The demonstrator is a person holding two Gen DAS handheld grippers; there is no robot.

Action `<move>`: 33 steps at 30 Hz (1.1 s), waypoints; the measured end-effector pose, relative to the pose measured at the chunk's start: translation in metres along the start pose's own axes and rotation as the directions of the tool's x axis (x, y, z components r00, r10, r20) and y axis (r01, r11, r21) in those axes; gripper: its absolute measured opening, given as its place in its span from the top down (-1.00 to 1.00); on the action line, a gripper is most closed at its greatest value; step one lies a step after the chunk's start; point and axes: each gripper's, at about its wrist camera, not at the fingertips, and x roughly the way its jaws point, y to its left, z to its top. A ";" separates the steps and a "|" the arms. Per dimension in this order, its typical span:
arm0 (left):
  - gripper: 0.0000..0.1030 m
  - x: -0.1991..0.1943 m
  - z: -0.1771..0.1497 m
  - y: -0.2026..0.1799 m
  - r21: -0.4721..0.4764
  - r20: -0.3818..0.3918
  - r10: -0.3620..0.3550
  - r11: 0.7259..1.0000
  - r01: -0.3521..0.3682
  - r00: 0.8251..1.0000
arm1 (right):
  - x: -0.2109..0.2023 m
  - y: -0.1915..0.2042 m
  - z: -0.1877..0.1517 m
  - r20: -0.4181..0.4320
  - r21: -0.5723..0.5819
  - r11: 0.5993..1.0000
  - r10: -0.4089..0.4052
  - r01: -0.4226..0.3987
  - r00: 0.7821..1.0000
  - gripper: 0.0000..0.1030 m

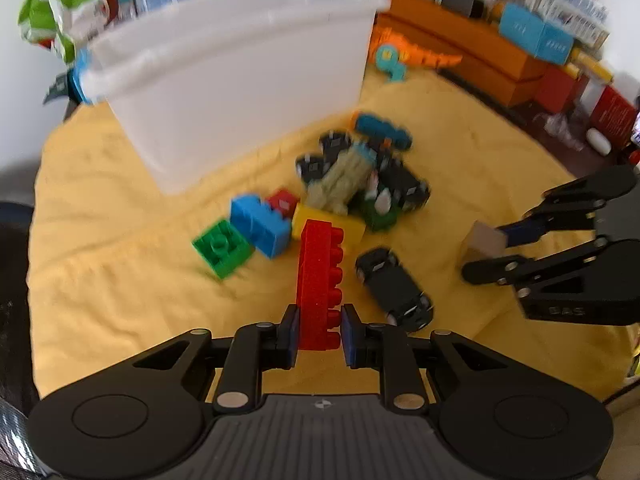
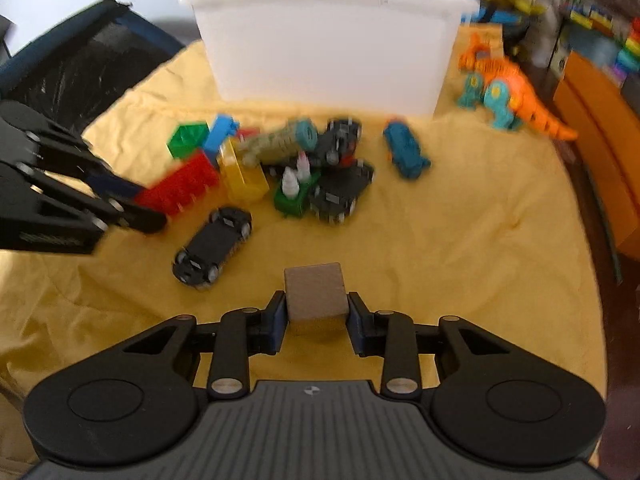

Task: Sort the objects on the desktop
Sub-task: 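Drop the red lego brick into the white bin with left while right drops the tan cube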

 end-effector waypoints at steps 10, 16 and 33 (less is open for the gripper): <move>0.53 -0.072 0.111 0.051 -0.087 0.287 0.118 0.992 -0.096 0.951 | -0.058 -0.008 0.106 0.316 -0.066 0.996 -0.033 0.057 0.948 0.32; 0.52 -0.029 0.160 0.080 -0.171 0.245 0.214 0.970 -0.175 0.946 | -0.048 -0.021 0.180 0.424 0.007 0.996 -0.082 0.088 0.902 0.32; -0.33 -0.042 0.052 0.052 0.028 0.211 0.112 0.992 -0.121 0.971 | -0.046 0.001 0.103 0.321 -0.103 0.995 0.019 0.015 0.947 -0.05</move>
